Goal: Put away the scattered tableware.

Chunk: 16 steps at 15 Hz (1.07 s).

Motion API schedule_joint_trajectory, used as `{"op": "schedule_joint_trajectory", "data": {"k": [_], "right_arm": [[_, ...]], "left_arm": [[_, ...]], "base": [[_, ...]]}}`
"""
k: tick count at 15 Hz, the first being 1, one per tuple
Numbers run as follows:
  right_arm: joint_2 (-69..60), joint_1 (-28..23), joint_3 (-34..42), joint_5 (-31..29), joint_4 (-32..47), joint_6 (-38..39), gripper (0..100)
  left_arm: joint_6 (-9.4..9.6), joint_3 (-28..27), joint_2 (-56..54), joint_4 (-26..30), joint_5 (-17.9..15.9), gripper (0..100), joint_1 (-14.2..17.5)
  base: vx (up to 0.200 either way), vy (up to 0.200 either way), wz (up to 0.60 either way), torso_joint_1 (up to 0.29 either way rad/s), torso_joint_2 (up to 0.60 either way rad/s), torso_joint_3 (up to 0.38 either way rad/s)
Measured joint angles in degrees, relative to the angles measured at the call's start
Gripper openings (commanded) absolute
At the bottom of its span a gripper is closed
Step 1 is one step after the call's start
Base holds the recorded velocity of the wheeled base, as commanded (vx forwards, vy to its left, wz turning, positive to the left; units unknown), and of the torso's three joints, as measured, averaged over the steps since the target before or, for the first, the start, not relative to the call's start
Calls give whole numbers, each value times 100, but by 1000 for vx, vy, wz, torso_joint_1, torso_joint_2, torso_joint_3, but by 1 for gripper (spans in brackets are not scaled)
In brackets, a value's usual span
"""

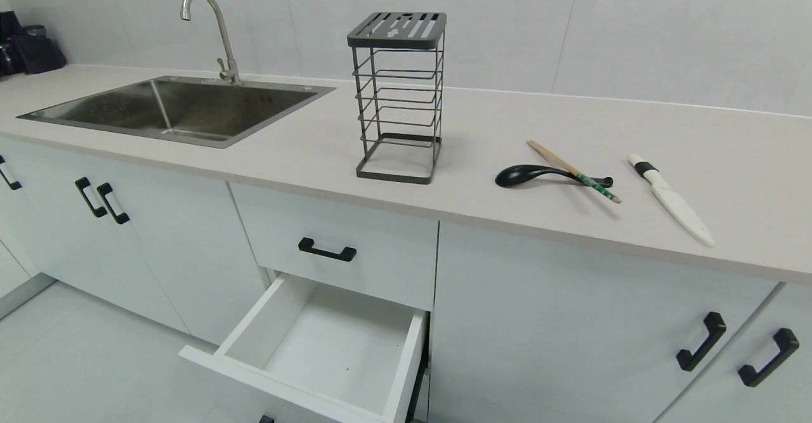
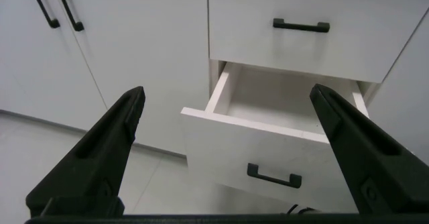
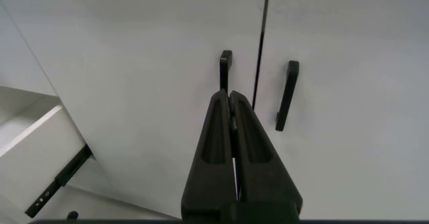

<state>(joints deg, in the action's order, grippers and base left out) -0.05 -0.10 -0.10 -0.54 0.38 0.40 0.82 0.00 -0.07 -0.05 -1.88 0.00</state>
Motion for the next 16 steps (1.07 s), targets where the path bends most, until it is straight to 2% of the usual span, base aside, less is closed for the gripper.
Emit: {"op": "schedule_joint_trajectory", "data": {"k": [6, 12, 16], "right_arm": [[0, 0, 0, 0, -2, 13, 0], [0, 0, 0, 0, -5, 6, 0], [0, 0, 0, 0, -5, 11, 0]], "left_arm": [[-2, -2, 0, -11, -4, 100, 0], [-2, 0, 0, -13, -1, 100, 0], [-2, 0, 0, -11, 0, 100, 0]], "base": [[0, 0, 0, 159, -422, -194], [0, 0, 0, 328, -494, -231], [0, 0, 0, 206, -383, -184]]}}
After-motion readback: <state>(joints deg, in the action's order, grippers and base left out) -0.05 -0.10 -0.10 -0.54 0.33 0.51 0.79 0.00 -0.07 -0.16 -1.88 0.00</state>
